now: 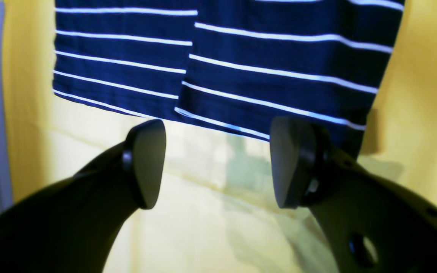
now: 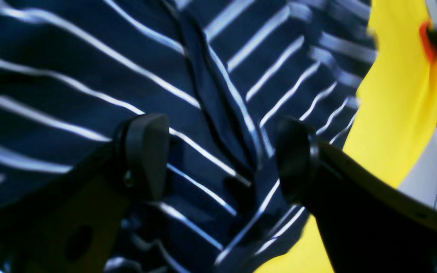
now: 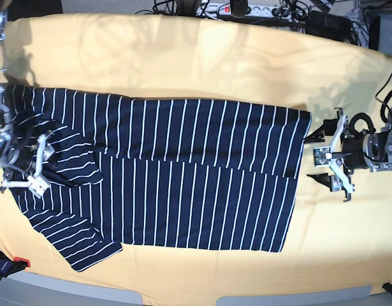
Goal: Fold the T-shirt properly
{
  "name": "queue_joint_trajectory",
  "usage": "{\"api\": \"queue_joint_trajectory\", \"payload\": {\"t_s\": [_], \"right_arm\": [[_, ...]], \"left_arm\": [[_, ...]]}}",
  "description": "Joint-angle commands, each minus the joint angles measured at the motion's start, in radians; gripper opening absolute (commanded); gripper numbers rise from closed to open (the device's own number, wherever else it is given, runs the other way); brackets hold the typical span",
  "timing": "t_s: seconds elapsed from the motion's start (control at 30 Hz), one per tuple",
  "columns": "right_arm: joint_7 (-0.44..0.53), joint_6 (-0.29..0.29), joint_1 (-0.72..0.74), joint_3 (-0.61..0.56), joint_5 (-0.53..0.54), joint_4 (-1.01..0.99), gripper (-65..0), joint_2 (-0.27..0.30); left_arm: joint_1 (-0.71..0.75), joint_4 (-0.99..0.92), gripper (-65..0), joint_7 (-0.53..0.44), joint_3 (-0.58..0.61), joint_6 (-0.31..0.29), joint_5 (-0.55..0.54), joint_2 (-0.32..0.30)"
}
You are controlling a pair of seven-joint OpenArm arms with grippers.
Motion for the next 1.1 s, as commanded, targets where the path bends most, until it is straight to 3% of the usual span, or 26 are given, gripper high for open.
{"api": "queue_joint_trajectory", "payload": {"t_s": [0.0,0.03,0.13,0.33,0.43,0.73,0.87,1.07], "right_arm": [[0.005,0.024,0.019,0.013,0.063,0.052,-20.0,0.047],[-0.018,0.048,0.012,0.013,0.124,0.092,-20.0,0.074],[-0.114,0.048,-0.031,0.017,0.264,0.218,-20.1,0.147],[-0.237,0.048,-0.169,0.122,0.396,0.357,-20.1,0.218],[-0.240,0.048,-0.252,0.255,0.474,0.364,-20.2,0.210],[-0.267,0.048,-0.467,0.638,0.575,0.364,-20.2,0.130],[-0.289,0.048,-0.545,0.720,0.575,0.364,-20.2,0.098],[-0.291,0.048,-0.622,0.740,0.574,0.364,-20.2,0.073]], "left_arm": [[-0.018,0.024,-21.9,-0.021,-0.014,0.009,-0.012,-0.027],[-0.014,0.037,-21.9,-0.020,-0.014,0.009,-0.023,-0.032],[0.026,0.093,-21.9,-0.016,-0.014,0.009,-0.032,-0.056],[0.169,0.168,-21.9,-0.018,-0.014,0.009,0.097,-0.076],[0.210,0.170,-21.9,-0.021,-0.014,0.009,0.156,-0.076],[0.264,0.169,-21.9,-0.059,-0.014,0.009,0.269,-0.068],[0.264,0.144,-21.9,-0.122,-0.014,0.017,0.325,-0.045],[0.243,0.055,-21.9,-0.134,-0.014,0.037,0.362,0.026]]}}
